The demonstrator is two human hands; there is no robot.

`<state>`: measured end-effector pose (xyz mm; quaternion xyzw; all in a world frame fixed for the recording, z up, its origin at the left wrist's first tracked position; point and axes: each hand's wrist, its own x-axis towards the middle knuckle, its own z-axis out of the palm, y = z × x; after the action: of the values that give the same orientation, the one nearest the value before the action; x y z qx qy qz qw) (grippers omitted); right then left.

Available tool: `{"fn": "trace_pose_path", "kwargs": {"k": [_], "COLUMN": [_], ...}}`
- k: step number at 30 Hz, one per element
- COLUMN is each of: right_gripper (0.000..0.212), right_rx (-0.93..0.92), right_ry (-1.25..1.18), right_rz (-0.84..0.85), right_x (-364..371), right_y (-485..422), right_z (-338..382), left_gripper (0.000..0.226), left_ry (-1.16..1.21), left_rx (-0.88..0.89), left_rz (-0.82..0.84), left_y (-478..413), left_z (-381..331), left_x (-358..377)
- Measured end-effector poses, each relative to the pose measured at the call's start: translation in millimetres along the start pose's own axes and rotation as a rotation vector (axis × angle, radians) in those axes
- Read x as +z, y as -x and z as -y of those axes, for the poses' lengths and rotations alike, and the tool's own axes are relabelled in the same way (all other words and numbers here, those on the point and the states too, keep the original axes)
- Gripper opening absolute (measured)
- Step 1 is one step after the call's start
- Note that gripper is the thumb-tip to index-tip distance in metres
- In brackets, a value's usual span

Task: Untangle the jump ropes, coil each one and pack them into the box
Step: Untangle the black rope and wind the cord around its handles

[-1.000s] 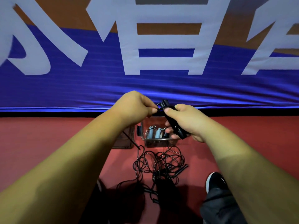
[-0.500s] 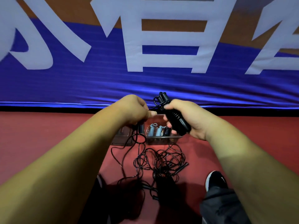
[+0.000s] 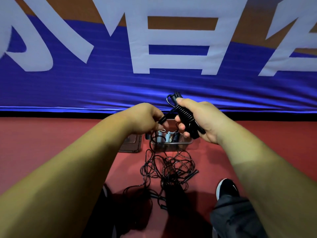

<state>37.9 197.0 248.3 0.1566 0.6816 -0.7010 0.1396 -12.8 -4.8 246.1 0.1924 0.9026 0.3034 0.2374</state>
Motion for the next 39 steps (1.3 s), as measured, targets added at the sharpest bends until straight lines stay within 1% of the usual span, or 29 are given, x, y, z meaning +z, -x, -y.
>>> {"fn": "trace_pose_path", "kwargs": {"k": [1,3,4,6,7,10,11,13,16,18,21,23,26,28,30,33,35,37,39], "right_gripper": [0.039,0.035,0.033,0.029,0.026,0.025,0.026,0.033,0.04,0.036,0.019,0.021,0.019,0.02,0.022,0.032,0.038,0.033,0.024], "right_rx": [0.008,0.03,0.052,0.13,0.178,0.285,0.305,0.339,0.357,0.35,0.325,0.309,0.294,0.284,0.304,0.344,0.357,0.329,0.259], "right_ry": [-0.016,-0.031,-0.026,0.006,0.039,0.175,0.213,0.275,0.397,0.457,0.531,0.538,0.611,0.684,0.691,0.673,0.674,0.664,0.63], "right_rz": [0.033,0.115,0.171,0.305,0.373,0.523,0.544,0.575,0.623,0.591,0.548,0.519,0.434,0.337,0.249,0.095,-0.024,-0.057,-0.017], "right_x": [2,3,3,1,0,-1,-2,-6,-9,-10,-9,-11,-15,-23,-31,-43,-50,-55,-55], "right_y": [2,6,8,14,17,24,24,24,22,20,20,19,16,12,8,1,-3,-3,0], "right_z": [0,1,1,0,-1,-5,-6,-7,-9,-9,-6,-5,-6,-8,-10,-14,-17,-20,-20], "left_gripper": [0.004,0.012,0.011,0.018,0.022,0.029,0.025,0.017,0.017,0.015,0.009,0.011,0.023,0.018,0.016,0.011,0.023,0.028,0.025], "left_ry": [-0.069,-0.153,-0.163,-0.202,-0.204,-0.113,-0.084,-0.038,0.042,0.004,-0.158,-0.297,-0.399,-0.517,-0.609,-0.537,-0.372,-0.206,-0.236], "left_rx": [0.002,-0.007,-0.015,0.006,0.036,0.113,0.132,0.166,0.199,0.206,0.204,0.186,0.106,0.067,0.027,-0.112,-0.162,-0.134,-0.088], "left_rz": [-0.028,-0.082,-0.11,-0.161,-0.156,-0.029,0.002,0.008,0.024,0.025,-0.063,-0.122,-0.141,-0.177,-0.262,-0.38,-0.414,-0.394,-0.303], "left_y": [-1,-4,-5,-5,-6,-6,-5,-5,-6,-7,-7,-10,-15,-16,-17,-18,-19,-18,-17], "left_z": [-2,-4,-4,-4,-2,1,-1,-7,-11,-11,-7,0,14,20,24,27,33,36,31], "left_x": [2,8,10,9,8,7,8,7,2,1,5,6,4,3,3,-4,-13,-17,-12]}}
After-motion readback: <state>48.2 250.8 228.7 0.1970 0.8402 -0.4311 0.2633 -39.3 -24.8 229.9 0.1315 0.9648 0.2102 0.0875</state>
